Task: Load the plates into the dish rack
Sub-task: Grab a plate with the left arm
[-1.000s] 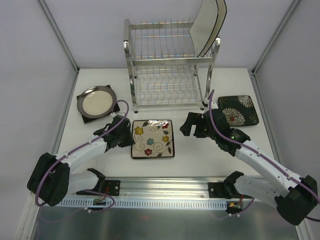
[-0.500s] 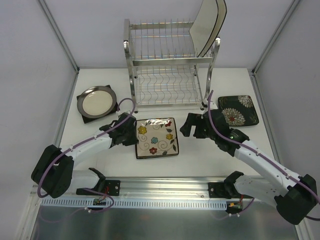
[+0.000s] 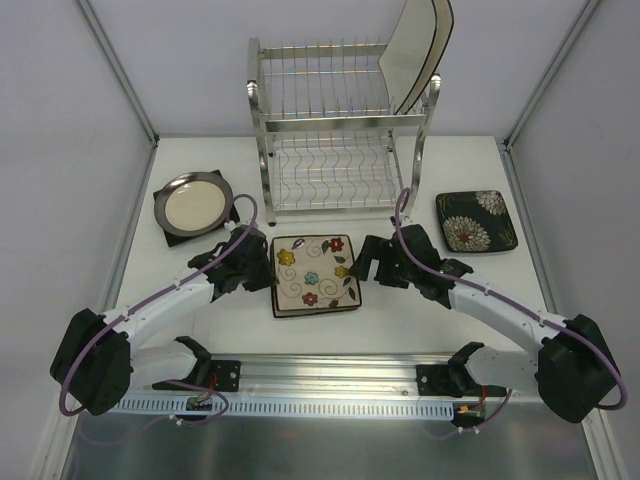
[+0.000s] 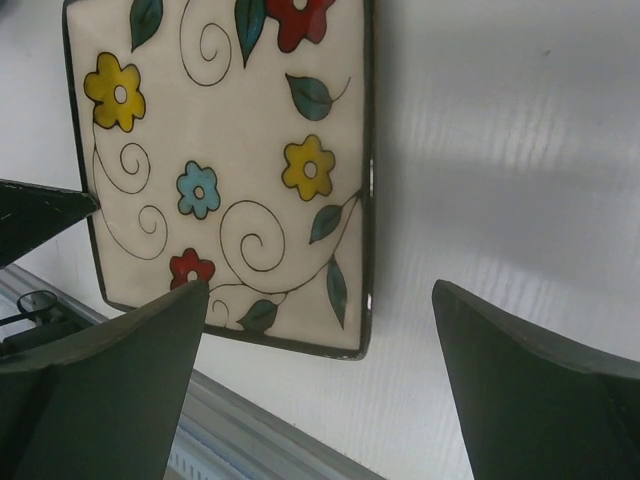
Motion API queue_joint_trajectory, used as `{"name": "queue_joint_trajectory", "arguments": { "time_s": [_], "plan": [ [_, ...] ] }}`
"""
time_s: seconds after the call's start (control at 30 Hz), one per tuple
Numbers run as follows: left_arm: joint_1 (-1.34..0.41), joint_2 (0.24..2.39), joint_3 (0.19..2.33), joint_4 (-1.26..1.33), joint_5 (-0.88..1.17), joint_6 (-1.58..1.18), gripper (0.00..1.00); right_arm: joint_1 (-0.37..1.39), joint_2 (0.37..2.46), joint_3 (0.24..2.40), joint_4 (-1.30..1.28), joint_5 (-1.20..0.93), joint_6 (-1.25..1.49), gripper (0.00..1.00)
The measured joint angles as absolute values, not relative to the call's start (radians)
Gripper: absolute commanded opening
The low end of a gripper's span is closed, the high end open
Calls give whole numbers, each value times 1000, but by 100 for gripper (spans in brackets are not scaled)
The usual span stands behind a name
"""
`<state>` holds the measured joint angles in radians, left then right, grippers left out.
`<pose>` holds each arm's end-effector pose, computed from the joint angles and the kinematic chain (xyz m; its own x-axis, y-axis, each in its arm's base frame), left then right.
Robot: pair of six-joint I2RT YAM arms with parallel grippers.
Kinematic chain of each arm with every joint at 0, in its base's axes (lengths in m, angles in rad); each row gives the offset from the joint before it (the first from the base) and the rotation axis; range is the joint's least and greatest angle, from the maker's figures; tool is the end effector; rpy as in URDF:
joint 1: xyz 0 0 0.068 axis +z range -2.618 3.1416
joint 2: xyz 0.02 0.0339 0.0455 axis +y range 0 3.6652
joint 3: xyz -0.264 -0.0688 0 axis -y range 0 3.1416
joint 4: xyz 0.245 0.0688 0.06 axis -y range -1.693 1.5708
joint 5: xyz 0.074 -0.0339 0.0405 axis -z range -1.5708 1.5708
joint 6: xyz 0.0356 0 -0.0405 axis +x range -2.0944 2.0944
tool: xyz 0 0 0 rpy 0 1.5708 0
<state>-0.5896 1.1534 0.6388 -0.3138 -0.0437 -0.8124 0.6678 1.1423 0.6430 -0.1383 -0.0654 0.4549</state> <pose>0.1919 -0.1265 0.2057 -0.8067 -0.3329 -0.4883 -0.0794 0.8798 -0.4686 0.1887 0.1518 0.2238 -0.7095 -0.0012 -0.7047 -0.3868 0.8366 0.3880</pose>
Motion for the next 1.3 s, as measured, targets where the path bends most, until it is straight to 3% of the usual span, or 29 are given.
{"name": "queue_joint_trajectory", "arguments": {
  "time_s": [0.8, 0.97, 1.2, 1.3],
  "plan": [
    [-590, 1066, 455, -176, 38, -981, 0, 669, 1304, 603, 56, -144, 590, 100],
    [-590, 1082, 441, -125, 53, -1001, 1, 669, 1320, 602, 56, -143, 586, 95],
    [-590, 1090, 418, -64, 73, -1024, 28, 669, 1320, 594, 49, -142, 574, 80],
    [-590, 1091, 411, -44, 82, -1038, 44, 669, 1320, 594, 47, -142, 569, 77]
  ]
}}
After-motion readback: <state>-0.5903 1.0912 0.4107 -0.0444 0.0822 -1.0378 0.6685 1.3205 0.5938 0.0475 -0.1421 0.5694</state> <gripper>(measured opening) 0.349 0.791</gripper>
